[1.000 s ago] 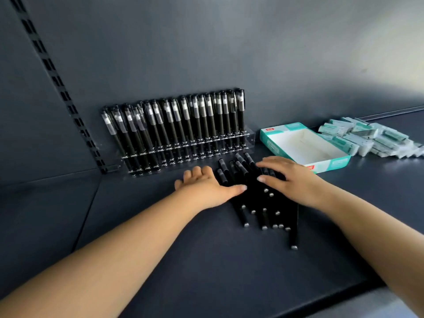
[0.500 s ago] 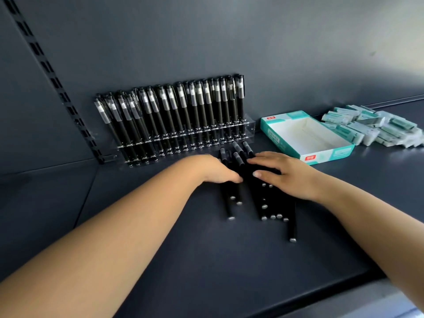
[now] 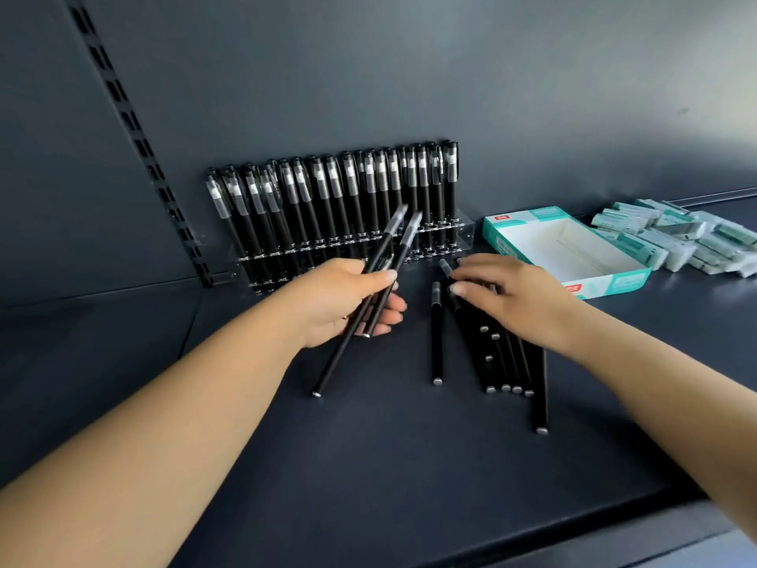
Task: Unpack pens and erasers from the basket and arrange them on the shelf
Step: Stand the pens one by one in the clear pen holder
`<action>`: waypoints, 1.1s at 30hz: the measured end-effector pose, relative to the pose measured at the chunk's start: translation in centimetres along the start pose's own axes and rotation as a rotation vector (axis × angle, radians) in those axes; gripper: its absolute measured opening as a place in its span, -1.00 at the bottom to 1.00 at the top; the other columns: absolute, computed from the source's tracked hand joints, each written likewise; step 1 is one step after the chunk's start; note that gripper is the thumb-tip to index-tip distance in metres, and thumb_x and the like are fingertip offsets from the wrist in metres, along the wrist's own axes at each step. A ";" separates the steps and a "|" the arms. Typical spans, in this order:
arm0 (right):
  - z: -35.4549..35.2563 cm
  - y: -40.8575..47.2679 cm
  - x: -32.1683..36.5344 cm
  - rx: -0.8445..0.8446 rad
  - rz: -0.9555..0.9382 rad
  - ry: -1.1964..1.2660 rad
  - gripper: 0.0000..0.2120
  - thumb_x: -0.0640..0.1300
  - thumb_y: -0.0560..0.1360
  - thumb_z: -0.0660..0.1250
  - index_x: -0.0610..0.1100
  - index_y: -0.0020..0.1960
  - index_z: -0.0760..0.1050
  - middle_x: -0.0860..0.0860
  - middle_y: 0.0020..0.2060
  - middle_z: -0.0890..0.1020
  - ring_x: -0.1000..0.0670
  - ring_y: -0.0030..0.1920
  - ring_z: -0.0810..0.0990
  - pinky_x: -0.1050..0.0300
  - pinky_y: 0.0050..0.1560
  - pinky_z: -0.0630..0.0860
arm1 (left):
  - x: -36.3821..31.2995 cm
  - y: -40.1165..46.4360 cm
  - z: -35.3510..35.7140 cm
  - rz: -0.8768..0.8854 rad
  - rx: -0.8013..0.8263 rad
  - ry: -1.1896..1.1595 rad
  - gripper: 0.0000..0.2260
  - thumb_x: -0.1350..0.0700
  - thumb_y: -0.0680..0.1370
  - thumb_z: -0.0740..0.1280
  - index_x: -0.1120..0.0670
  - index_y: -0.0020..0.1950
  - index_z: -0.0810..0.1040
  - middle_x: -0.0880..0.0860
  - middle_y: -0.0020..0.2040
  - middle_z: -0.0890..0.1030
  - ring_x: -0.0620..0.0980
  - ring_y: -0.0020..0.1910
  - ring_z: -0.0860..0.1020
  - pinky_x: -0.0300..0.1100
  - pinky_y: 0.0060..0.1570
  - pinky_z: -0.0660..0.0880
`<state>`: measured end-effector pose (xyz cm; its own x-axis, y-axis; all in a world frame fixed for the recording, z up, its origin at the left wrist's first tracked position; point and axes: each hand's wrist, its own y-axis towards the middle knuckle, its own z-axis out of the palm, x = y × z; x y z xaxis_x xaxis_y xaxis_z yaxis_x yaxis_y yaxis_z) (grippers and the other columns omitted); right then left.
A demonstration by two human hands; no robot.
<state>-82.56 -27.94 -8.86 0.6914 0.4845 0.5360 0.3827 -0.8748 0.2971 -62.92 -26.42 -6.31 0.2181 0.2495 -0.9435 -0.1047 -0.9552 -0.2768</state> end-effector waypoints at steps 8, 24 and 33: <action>0.0 2.6 9.2 -0.083 -0.148 0.742 -0.68 -0.03 0.43 0.34 -0.34 -0.21 0.54 -0.44 -0.24 0.47 -0.09 -0.28 0.43 -0.15 -0.15 0.47 | 1.0 -3.6 -0.3 0.464 -0.034 -0.245 -0.86 0.19 0.57 0.18 0.03 0.00 0.51 -0.05 -0.24 0.67 -0.14 -0.13 0.63 -0.18 -0.02 0.58; 3.7 1.5 8.0 0.011 0.029 0.618 -0.82 -0.17 0.44 0.36 -0.13 -0.31 0.63 -0.14 -0.36 0.61 0.12 -0.29 0.49 0.30 -0.18 0.45 | 6.6 -4.1 -1.2 0.371 -0.087 -0.147 -0.83 0.22 0.57 0.20 -0.05 -0.02 0.49 -0.05 -0.07 0.63 -0.13 -0.05 0.62 -0.21 0.04 0.54; 2.3 9.4 9.5 -0.139 0.150 0.972 -0.82 -0.33 0.45 0.33 -0.07 -0.18 0.43 -0.04 -0.20 0.61 0.12 -0.20 0.59 0.28 -0.17 0.54 | 5.5 -2.0 -6.0 0.343 -0.372 -0.299 -0.90 0.07 0.61 0.12 -0.06 -0.03 0.41 -0.08 -0.43 0.24 -0.18 -0.53 0.18 -0.36 -0.56 0.18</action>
<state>-71.01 -31.59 -2.75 -0.1003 0.2127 0.9720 0.2146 -0.9493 0.2299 -55.70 -24.09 -9.84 -0.0572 -0.1013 -0.9932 0.2384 -0.9674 0.0849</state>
